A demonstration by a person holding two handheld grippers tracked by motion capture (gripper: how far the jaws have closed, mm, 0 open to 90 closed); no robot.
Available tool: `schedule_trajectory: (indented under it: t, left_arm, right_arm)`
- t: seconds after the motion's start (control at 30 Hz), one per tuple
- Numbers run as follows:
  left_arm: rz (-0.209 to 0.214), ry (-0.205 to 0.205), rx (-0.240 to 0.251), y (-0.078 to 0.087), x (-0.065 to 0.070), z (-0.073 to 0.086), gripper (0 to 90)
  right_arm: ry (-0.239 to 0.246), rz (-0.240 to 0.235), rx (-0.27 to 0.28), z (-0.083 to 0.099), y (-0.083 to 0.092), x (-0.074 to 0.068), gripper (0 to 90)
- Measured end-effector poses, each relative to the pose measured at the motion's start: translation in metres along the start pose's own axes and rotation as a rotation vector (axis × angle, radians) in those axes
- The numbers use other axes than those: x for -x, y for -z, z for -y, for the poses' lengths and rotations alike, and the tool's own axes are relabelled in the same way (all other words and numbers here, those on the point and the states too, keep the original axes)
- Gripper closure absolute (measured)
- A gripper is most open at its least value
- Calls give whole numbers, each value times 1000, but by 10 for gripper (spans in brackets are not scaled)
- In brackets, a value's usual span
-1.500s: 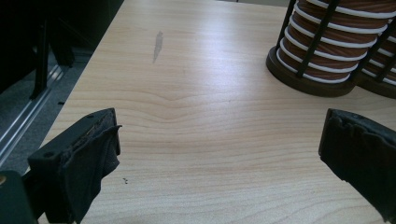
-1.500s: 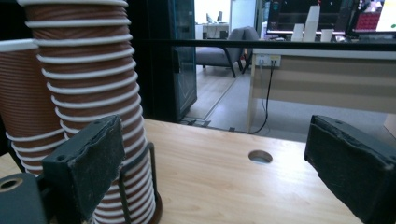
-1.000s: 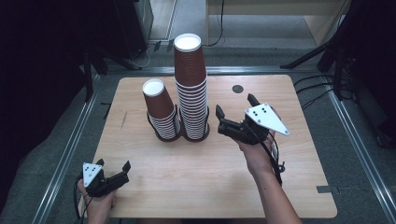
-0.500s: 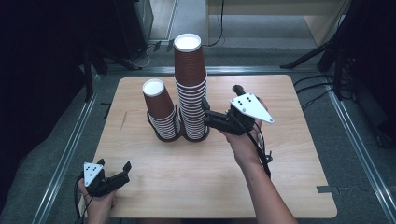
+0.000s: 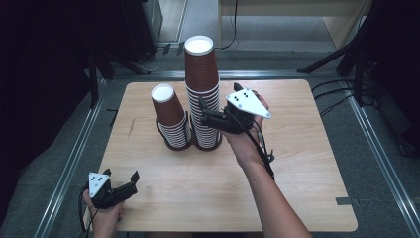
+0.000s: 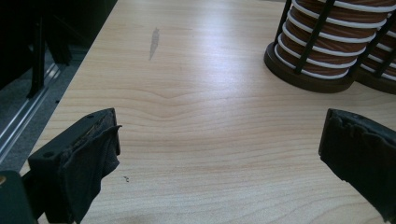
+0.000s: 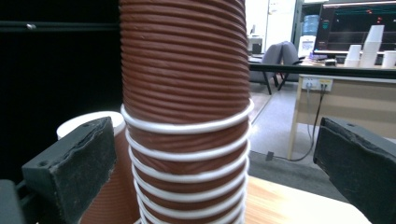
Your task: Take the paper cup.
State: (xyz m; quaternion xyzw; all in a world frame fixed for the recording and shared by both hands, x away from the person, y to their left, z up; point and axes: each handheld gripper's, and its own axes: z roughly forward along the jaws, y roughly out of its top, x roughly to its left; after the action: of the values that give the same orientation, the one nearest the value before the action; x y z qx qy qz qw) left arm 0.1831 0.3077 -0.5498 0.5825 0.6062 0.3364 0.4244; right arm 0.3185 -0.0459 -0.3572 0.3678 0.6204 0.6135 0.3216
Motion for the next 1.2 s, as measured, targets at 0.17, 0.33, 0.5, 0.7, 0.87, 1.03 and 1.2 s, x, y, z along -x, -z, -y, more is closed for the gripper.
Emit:
schedule_trajectory:
  t: [0.17,0.33,0.5,0.7,0.87,1.03,1.2]
  left_arm:
    - [0,2,0,0,0,0,0]
    - [2,2,0,0,0,0,0]
    - [3,3,-1,0,-1,0,0]
    - [5,6,0,0,-1,0,0]
    - [7,10,1,0,-2,0,0]
    - [11,15,-1,0,-2,0,0]
    - [11,16,-3,-1,-2,-1,0]
  right_arm:
    - [-17,-4,2,0,-10,-3,0]
    - [-19,-2,8,1,-18,-8,0]
    - [-2,2,22,-2,-25,-15,0]
    - [24,24,3,-12,-37,-22,2]
    - [11,49,0,-17,-43,-25,8]
    - [12,78,-5,-15,-50,-24,33]
    - [23,98,2,-15,-57,-26,65]
